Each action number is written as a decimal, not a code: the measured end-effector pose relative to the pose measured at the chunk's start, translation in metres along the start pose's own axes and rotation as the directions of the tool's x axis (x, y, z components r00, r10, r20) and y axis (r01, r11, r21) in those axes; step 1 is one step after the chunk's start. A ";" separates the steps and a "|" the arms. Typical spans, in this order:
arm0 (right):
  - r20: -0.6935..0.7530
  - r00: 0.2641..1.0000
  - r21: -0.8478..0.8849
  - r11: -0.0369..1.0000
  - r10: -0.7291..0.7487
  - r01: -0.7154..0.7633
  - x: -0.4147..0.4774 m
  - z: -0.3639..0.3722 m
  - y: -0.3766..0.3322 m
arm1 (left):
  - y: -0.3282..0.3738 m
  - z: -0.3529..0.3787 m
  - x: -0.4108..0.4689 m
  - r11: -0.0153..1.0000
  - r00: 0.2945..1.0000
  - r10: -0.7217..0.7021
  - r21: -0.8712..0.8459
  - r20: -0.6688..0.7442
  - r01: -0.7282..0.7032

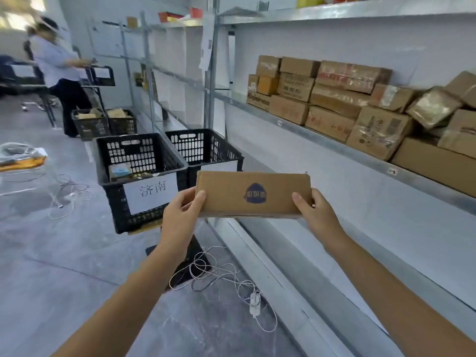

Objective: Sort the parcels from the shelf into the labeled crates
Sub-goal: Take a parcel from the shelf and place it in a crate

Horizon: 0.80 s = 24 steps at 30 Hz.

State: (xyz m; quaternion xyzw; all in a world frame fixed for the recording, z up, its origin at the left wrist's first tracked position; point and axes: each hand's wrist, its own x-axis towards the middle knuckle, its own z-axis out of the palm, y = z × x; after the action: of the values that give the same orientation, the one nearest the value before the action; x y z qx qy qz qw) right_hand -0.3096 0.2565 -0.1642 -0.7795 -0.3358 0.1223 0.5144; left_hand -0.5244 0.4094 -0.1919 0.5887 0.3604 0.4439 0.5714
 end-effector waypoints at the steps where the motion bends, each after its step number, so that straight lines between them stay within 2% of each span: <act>1: 0.018 1.000 -0.003 1.000 -0.002 0.002 0.000 0.015 -0.002 | -0.003 -0.014 0.001 1.000 1.000 -0.002 0.003 -0.022 0.002; 4: 0.067 0.997 -0.004 1.000 -0.030 0.031 -0.001 0.052 -0.008 | -0.013 -0.049 0.001 0.999 0.998 0.018 0.042 -0.067 -0.015; 9: 0.167 0.986 0.024 1.000 -0.011 0.007 -0.003 0.101 -0.007 | -0.033 -0.098 0.004 0.975 0.987 0.070 0.219 -0.146 -0.037; 16: 0.236 0.972 0.090 0.996 -0.007 -0.014 0.015 0.131 -0.014 | -0.041 -0.119 0.019 0.936 0.966 0.111 0.352 -0.235 -0.022; 19: 0.244 0.970 0.119 0.993 -0.019 -0.010 0.030 0.139 -0.013 | -0.043 -0.115 0.027 0.938 0.957 0.094 0.348 -0.275 0.008; 24: 0.269 0.963 0.120 0.993 -0.023 -0.010 0.066 0.145 0.001 | -0.045 -0.103 0.041 0.961 0.951 -0.011 0.261 -0.308 0.096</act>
State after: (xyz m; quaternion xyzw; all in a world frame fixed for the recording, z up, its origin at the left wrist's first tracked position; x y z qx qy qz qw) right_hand -0.3376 0.4031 -0.2189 -0.7222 -0.3973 0.2457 0.5101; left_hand -0.6028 0.4883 -0.2368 0.5765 0.5173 0.4594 0.4348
